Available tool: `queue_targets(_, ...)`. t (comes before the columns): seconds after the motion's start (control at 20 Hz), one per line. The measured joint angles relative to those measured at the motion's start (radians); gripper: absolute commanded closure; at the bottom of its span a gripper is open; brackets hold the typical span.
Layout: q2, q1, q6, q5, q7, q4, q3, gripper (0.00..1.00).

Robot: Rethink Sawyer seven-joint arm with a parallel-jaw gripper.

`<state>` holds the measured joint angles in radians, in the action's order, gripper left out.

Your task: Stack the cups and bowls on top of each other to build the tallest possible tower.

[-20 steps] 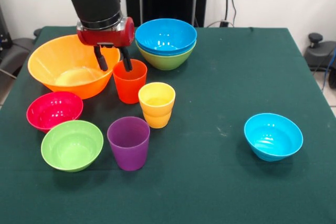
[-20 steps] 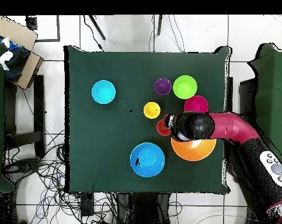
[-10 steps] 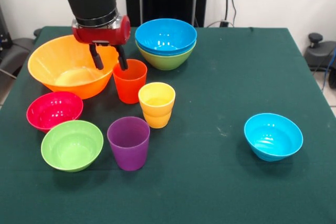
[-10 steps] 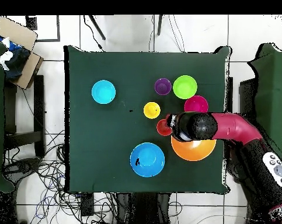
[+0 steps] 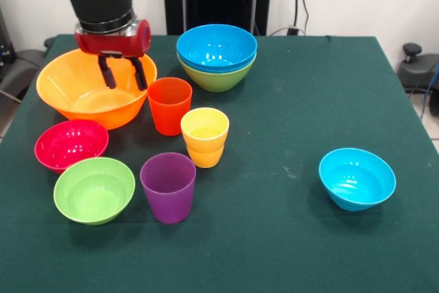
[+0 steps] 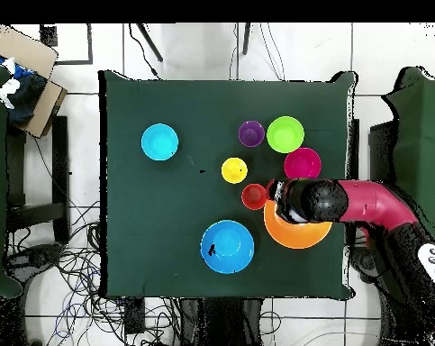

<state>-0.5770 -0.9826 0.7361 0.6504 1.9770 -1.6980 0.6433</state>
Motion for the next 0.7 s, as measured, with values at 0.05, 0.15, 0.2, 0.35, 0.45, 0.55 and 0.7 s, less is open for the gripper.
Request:
queue_targets(0.05, 0.0, -0.004, 0.0, 0.004, 0.0, 0.0, 0.0, 0.0)
queue_targets(0.15, 0.0, -0.014, 0.0, 0.022, 0.0, 0.0, 0.0, 0.0)
queue_targets(0.2, 0.0, -0.014, 0.0, 0.026, 0.0, 0.0, 0.0, 0.0)
queue_targets(0.35, 0.003, -0.014, 0.0, 0.061, 0.0, 0.0, -0.003, 0.0)
queue_targets(0.45, 0.007, -0.013, 0.0, 0.075, 0.0, 0.0, -0.005, 0.0)
queue_targets(0.55, 0.012, -0.012, 0.0, 0.085, 0.0, 0.0, -0.007, 0.0)
queue_targets(0.7, 0.023, -0.005, 0.0, 0.108, 0.0, 0.0, -0.013, 0.0)
